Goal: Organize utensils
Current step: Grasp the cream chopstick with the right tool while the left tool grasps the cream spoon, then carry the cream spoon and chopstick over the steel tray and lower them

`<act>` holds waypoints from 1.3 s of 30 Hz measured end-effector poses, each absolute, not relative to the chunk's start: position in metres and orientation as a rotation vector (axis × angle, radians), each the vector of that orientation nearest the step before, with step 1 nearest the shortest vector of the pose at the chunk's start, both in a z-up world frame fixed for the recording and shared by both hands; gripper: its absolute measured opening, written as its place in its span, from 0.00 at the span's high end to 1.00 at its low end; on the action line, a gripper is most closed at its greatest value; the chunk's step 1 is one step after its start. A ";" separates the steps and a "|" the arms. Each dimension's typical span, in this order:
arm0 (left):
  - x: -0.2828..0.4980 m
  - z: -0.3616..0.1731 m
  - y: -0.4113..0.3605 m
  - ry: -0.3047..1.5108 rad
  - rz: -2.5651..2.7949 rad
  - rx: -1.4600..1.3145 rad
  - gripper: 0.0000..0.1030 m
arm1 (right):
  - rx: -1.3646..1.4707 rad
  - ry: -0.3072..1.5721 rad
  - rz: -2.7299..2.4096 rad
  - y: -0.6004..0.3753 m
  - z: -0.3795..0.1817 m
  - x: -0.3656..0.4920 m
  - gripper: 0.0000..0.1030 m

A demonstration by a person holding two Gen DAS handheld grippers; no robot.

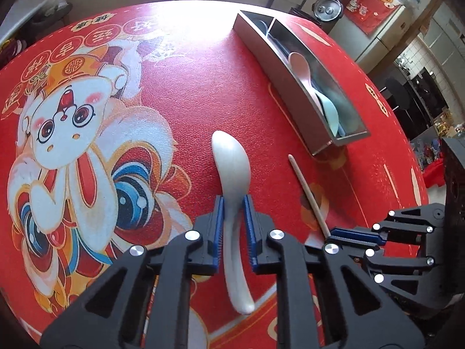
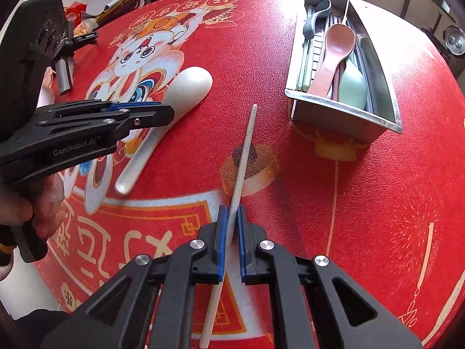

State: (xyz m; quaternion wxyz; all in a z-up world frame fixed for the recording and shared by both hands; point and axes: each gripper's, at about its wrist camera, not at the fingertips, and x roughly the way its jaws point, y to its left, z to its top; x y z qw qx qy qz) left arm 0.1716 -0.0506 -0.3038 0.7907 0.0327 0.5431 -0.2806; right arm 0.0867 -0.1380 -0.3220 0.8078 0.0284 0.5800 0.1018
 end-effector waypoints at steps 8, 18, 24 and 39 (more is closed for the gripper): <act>0.136 -0.311 -0.060 1.204 -0.666 0.179 0.89 | 0.076 1.237 0.218 -0.139 -0.322 0.087 0.93; 0.109 -0.312 -0.038 1.196 -0.584 0.213 0.89 | 0.036 1.273 0.195 -0.135 -0.320 0.081 0.93; 0.098 -0.314 -0.008 1.223 -0.513 0.084 0.89 | 0.007 1.342 0.179 -0.136 -0.321 0.065 0.93; 0.083 -0.315 0.008 1.198 -0.452 -0.053 0.89 | -0.048 1.370 0.156 -0.132 -0.324 0.050 0.94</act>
